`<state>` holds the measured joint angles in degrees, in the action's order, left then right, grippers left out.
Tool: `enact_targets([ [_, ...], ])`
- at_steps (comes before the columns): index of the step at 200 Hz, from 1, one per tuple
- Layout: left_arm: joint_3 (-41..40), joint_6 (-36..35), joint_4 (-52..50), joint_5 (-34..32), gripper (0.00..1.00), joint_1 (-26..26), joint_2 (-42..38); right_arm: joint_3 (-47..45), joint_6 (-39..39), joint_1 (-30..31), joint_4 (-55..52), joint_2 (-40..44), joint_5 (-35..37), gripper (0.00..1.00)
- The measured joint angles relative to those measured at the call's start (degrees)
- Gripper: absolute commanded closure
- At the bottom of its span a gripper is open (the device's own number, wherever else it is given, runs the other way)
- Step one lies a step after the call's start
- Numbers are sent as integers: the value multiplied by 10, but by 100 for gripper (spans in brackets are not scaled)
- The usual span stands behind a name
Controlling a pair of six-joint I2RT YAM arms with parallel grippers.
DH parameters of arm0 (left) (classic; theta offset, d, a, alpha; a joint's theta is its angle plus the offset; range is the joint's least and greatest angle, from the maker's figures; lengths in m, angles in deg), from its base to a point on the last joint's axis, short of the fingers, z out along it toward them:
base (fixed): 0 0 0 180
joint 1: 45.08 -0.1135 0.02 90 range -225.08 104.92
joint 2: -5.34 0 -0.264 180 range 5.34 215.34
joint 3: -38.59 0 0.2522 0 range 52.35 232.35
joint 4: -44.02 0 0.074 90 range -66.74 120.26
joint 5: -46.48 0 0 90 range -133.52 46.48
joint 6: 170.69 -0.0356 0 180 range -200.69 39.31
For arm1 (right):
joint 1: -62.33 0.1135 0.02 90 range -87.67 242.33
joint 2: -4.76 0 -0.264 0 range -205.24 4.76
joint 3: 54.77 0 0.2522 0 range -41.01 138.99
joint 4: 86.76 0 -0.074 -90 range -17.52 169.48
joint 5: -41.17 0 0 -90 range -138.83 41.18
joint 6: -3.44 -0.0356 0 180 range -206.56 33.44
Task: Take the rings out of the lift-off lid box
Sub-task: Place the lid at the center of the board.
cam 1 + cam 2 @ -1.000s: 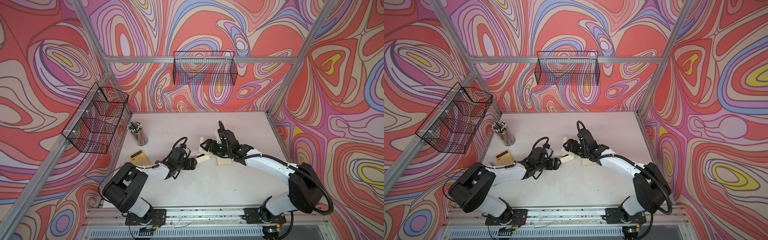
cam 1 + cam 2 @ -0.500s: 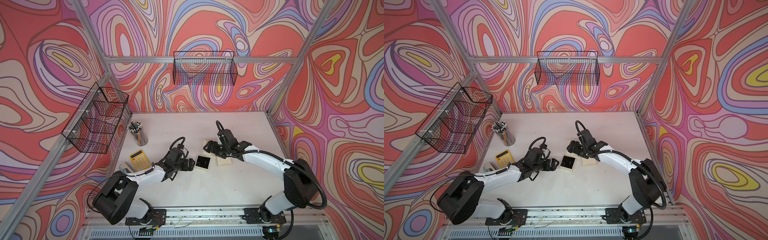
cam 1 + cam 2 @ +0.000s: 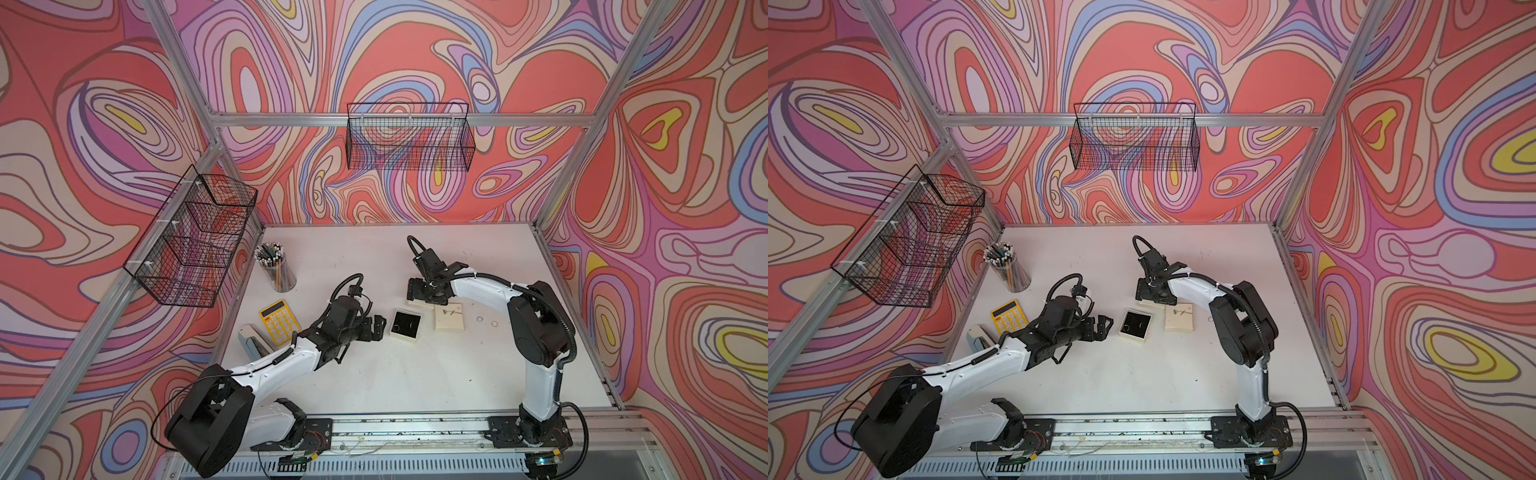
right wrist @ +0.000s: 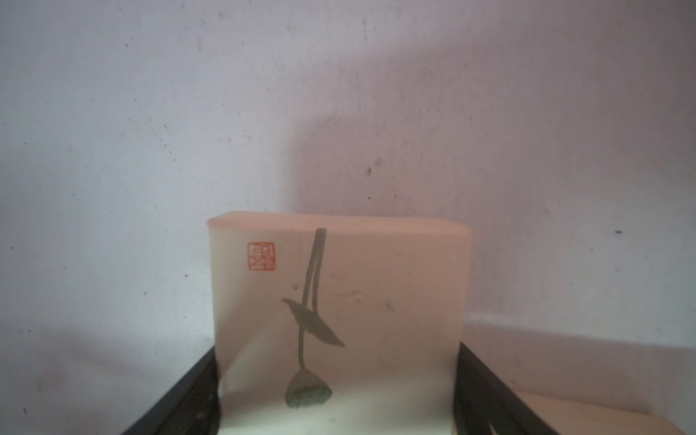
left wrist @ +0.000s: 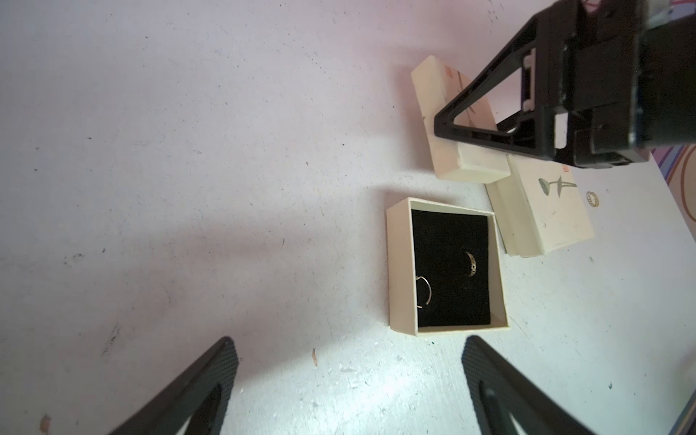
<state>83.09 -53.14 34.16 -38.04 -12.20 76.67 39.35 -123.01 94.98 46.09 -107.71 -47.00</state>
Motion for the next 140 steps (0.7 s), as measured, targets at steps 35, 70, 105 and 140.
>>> enact_targets([
  [35,0,-4,-9,0,0,-3,0,0,13,0,-20,29,3,2],
  [70,0,-4,-9,0,0,-4,0,5,37,0,-44,59,2,2],
  [105,0,-4,-9,2,0,-4,1,7,47,2,-61,62,4,3],
  [140,0,-4,-9,3,0,-4,1,-27,26,26,-53,101,2,29],
])
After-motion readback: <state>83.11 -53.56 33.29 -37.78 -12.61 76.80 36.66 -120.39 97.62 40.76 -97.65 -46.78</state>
